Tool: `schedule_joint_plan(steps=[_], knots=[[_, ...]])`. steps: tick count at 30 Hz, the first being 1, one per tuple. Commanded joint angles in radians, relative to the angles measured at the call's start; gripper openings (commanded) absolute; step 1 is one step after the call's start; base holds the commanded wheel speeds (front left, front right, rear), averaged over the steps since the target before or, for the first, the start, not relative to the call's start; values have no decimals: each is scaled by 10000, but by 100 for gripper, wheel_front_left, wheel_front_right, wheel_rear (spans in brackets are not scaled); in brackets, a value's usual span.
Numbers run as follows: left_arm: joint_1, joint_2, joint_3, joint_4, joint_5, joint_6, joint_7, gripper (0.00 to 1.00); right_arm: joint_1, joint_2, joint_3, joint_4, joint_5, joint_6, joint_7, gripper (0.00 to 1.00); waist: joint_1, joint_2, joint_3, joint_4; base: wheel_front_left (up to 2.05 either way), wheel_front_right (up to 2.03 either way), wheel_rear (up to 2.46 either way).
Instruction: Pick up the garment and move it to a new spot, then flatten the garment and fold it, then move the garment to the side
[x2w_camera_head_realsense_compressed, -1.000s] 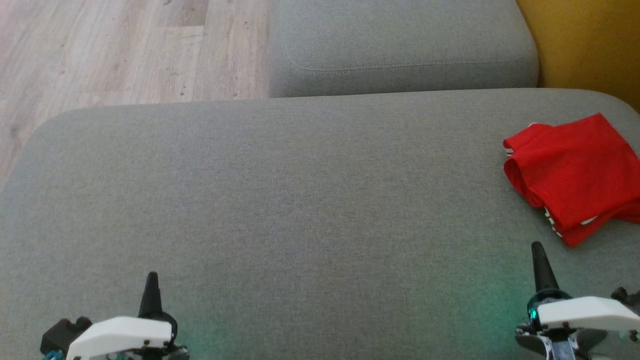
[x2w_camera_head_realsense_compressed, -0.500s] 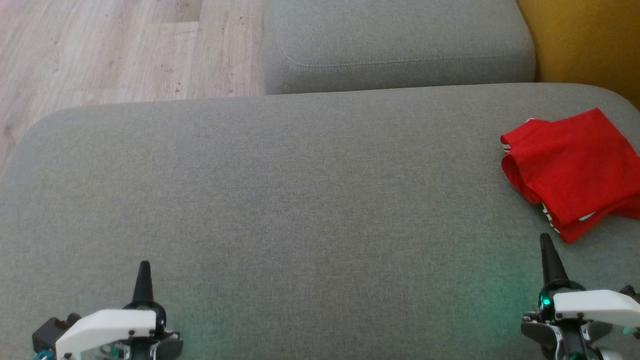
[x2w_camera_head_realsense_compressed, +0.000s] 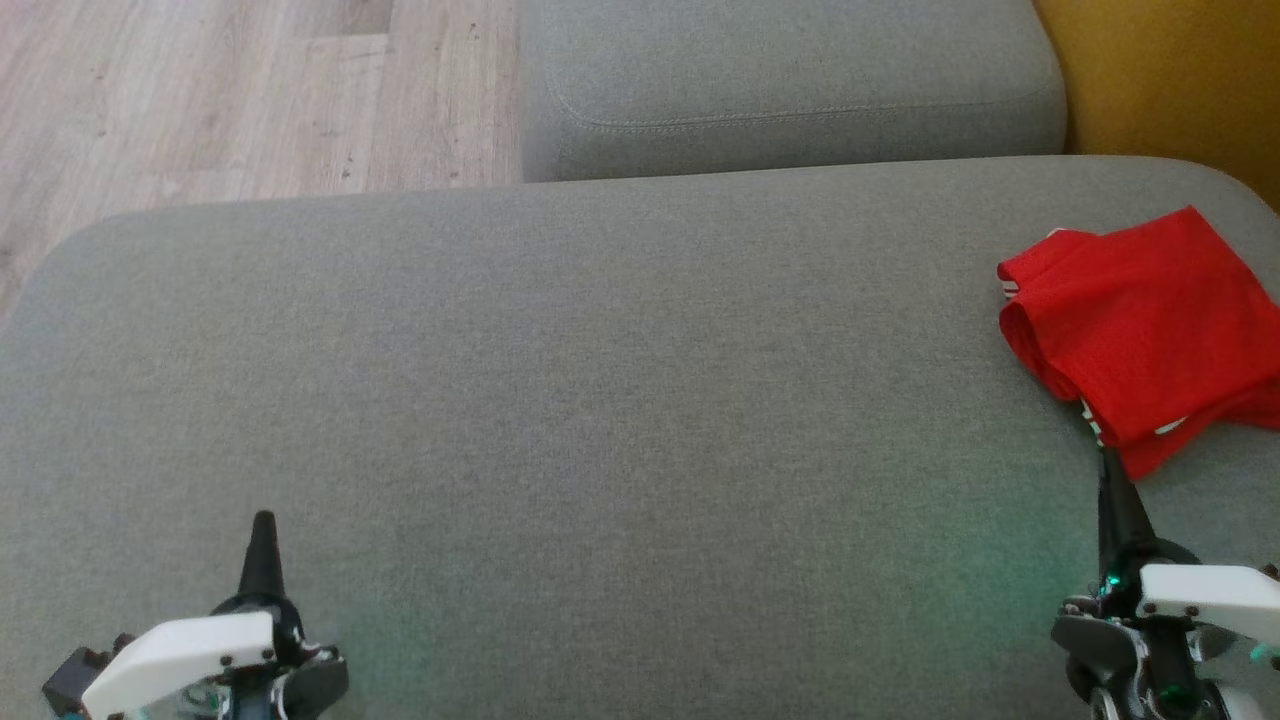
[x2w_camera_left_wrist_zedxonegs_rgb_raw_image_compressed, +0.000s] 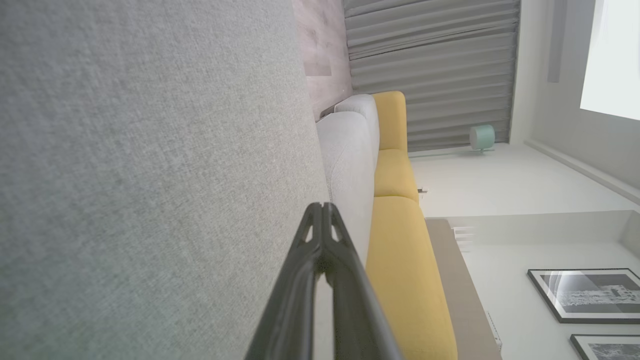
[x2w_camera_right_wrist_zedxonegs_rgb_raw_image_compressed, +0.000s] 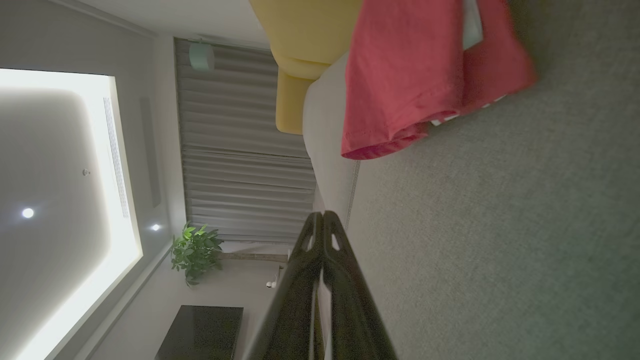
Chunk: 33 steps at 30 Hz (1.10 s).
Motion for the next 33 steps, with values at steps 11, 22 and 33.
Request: schedule_joint_plan(steps=[11, 22, 33], knots=[[-831, -213, 1004, -215, -887, -494, 338, 0, -889, -175, -15, -277, 1447, -7, 251, 0, 0, 0, 86, -78, 0, 0, 0], [-862, -259, 1108, -207, -999, -552, 391, 0, -932, -159, -61, -271, 1623, -7, 293, 0, 0, 0, 99, -90, 0, 0, 0], [-862, -267, 1120, -208, -990, -552, 400, 0, -934, -142, -87, -270, 1602, -7, 314, 0, 0, 0, 99, -90, 0, 0, 0]])
